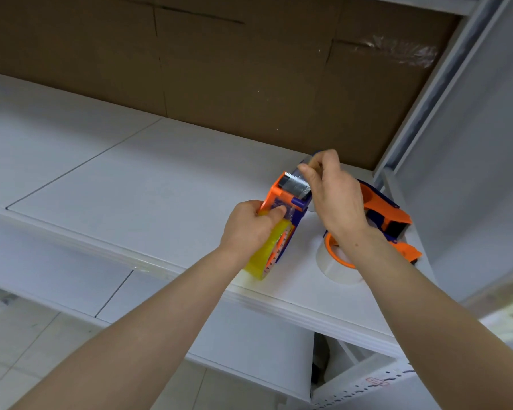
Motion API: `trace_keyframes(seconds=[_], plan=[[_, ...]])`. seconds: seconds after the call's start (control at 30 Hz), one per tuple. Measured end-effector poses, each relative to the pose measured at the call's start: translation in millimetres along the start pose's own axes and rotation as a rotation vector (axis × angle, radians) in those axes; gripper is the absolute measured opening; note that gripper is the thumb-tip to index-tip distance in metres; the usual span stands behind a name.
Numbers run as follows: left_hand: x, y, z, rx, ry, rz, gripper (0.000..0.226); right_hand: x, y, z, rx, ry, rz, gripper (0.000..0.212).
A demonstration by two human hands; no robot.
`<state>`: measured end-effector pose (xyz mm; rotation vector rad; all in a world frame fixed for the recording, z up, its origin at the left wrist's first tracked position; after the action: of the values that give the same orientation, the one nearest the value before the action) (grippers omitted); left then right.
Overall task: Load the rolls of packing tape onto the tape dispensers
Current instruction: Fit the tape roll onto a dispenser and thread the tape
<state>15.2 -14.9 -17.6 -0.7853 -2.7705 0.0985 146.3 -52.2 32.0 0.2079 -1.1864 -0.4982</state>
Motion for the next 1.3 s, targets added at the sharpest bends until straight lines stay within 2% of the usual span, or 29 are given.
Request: trace_keyframes(seconds=[0.17,0.3,0.37,0.43,0.53,0.67,0.83,0.97,1.17,1.23,1.3], plan=[[-0.7,-3.7,-1.5,-0.019,-0.028,0.031,0.020,4.3,10.4,-0.3,0.006,-0.076,0.035,0.034],[-2.6,-8.6,-4.4,-0.006,-0.080,0.103,0.030,8.7,16.9,3.2,0.066,-0.158,0.030,0.037],[-3.6,-9.7,-5.7,-0.008,-0.113,0.164,0.025,12.5,18.9,5.4,0.085,-0.178,0.013,0.036],[-3.7,-10.5,-7.4,-0.032,-0.160,0.184,0.005,14.8,19.6,7.0,0.117,-0.188,-0.004,0.035],[-6.0,-8.6,-5.0,-0.052,-0.194,0.192,0.016,12.9,20.0,6.8,0.148,-0.192,-0.024,0.035],[-10.1,-11.4,-2.9,-0.051,-0.329,0.250,0.013,9.8,22.2,1.8,0.110,-0.181,-0.038,0.035],[-7.2,-8.5,-3.9,-0.064,-0.390,0.225,0.009,12.2,23.2,-10.4,0.072,-0.088,-0.077,0.032],[-8.9,-7.3,-1.5,-0.037,-0.396,0.324,0.022,11.1,23.6,-13.8,0.057,-0.042,-0.087,0.031],[-12.9,-8.9,4.8,0.018,-0.535,0.455,0.025,6.9,27.8,-24.7,-0.059,0.063,-0.076,0.032],[-13.2,-9.0,3.9,0.020,-0.520,0.412,0.025,4.9,28.6,-27.5,-0.084,0.089,-0.066,0.031],[-12.8,-9.6,0.7,-0.015,-0.483,0.365,0.014,2.4,29.4,-31.6,-0.115,0.130,-0.072,0.029]])
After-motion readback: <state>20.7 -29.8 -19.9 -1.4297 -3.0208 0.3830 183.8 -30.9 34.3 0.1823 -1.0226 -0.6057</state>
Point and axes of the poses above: each hand's wrist, its own y-axis towards the middle knuckle, its own x-axis out of the back of the hand, z = x × y, the point moved 3 cm from there along y, towards the middle knuckle, and after that the axes turned 8 degrees about z, right-handed, at the moved point
